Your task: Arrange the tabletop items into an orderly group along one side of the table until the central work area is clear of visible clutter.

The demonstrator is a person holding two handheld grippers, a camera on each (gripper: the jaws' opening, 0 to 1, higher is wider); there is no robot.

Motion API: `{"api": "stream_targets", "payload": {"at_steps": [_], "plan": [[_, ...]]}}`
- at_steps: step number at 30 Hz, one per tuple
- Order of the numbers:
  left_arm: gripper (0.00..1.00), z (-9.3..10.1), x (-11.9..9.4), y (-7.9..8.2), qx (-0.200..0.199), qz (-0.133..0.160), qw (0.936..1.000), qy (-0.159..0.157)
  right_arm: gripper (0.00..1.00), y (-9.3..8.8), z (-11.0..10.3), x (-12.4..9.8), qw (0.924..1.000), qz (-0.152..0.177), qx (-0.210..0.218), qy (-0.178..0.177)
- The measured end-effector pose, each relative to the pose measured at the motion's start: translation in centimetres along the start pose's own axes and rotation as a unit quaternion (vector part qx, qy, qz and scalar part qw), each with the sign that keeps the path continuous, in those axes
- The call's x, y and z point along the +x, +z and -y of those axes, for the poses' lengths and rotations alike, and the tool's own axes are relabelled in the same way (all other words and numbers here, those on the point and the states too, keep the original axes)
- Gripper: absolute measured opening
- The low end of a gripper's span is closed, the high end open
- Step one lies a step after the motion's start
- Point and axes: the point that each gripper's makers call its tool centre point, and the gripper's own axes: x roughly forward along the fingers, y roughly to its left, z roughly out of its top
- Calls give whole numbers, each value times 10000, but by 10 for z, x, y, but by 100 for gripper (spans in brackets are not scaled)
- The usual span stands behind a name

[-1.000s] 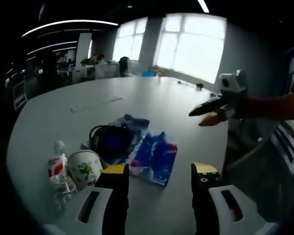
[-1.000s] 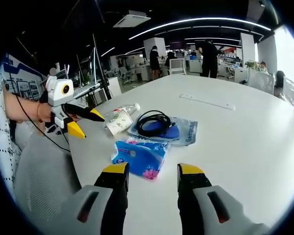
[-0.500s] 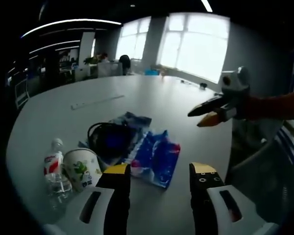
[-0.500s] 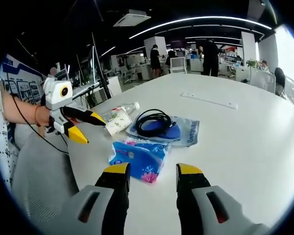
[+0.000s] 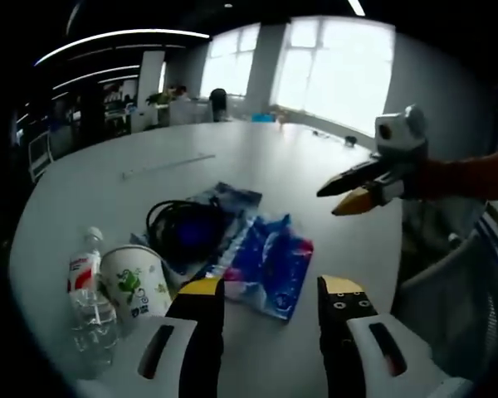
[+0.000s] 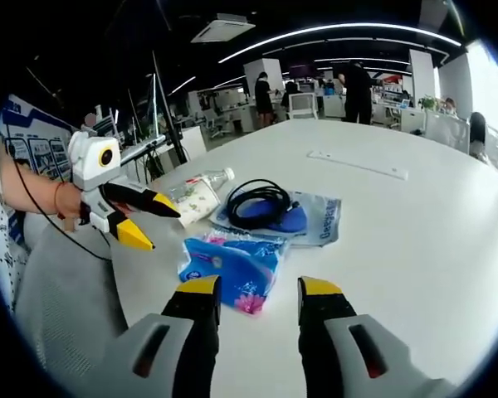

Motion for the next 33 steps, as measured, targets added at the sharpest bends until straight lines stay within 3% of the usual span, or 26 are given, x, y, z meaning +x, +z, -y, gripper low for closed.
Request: {"api": "stream_targets", "payload": {"at_steps": [33], "plan": [[33,-10,25,-24,-404,-303,9976,465,33,-17,11,29,9996,-249,96,28]]}}
